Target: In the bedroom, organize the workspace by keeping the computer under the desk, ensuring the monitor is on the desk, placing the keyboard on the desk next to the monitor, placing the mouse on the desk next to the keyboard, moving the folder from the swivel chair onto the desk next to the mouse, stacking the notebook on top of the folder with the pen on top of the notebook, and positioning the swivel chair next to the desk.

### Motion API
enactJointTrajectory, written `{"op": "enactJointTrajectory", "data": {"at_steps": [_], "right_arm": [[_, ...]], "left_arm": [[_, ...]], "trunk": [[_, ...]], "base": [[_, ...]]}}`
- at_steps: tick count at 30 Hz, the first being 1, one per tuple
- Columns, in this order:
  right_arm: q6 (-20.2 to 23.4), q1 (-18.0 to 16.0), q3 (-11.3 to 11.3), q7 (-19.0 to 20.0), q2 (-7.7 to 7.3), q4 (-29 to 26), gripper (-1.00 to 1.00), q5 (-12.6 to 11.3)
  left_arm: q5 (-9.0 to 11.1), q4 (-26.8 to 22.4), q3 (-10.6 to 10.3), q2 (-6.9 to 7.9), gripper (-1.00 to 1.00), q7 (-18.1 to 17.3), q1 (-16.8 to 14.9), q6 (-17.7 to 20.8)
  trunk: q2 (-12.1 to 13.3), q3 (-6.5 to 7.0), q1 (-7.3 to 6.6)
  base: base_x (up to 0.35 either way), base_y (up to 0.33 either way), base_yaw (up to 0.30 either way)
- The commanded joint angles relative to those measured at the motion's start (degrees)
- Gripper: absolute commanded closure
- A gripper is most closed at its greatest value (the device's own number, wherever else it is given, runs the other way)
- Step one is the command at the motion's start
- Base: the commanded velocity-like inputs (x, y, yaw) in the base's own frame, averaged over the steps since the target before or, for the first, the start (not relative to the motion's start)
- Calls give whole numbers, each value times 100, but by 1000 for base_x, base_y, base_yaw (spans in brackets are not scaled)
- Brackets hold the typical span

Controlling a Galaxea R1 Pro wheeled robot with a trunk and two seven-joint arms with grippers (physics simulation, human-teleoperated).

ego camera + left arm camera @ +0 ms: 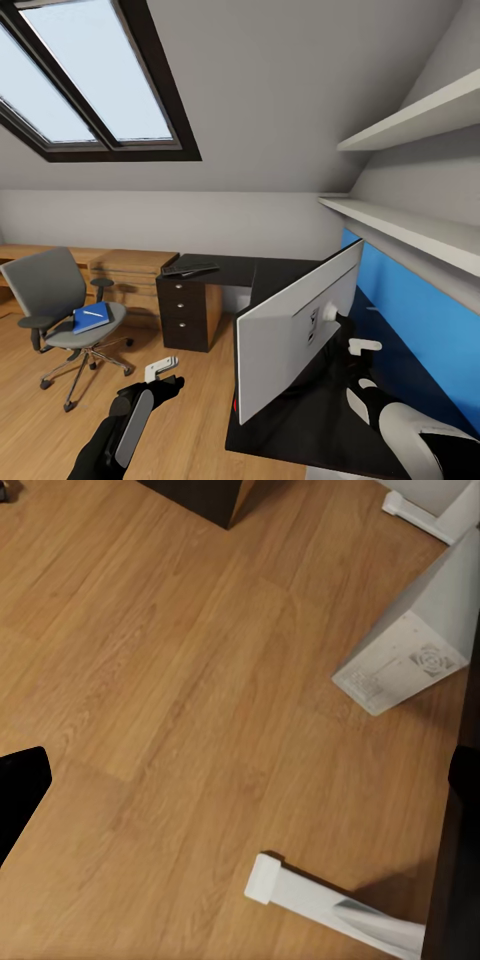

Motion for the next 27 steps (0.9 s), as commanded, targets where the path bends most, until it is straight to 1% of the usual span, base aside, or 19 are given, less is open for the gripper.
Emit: {"op": "enactJointTrajectory", "data": {"at_steps": [1,7,18,27], "right_arm": [[-22,-10,-51,-4,1,-6,100,53],[-23,-10,-51,-4,1,-6,100,53],[-30,-10,-51,-4,1,-3,100,53],[-30,-10,-51,-4,1,-5,100,53]], "left_arm": [[61,-7,8,-4,-100,43,-4,19],[61,-7,8,-4,-100,43,-4,19],[61,-7,8,-4,-100,43,-4,28],[61,-7,12,-4,-100,43,-4,32]], "trunk": [[-7,-7,1],[-7,-7,1],[-7,-6,1],[-7,21,1]], "base": [[95,-1,0],[128,0,0],[8,0,-3],[0,0,-118]]}}
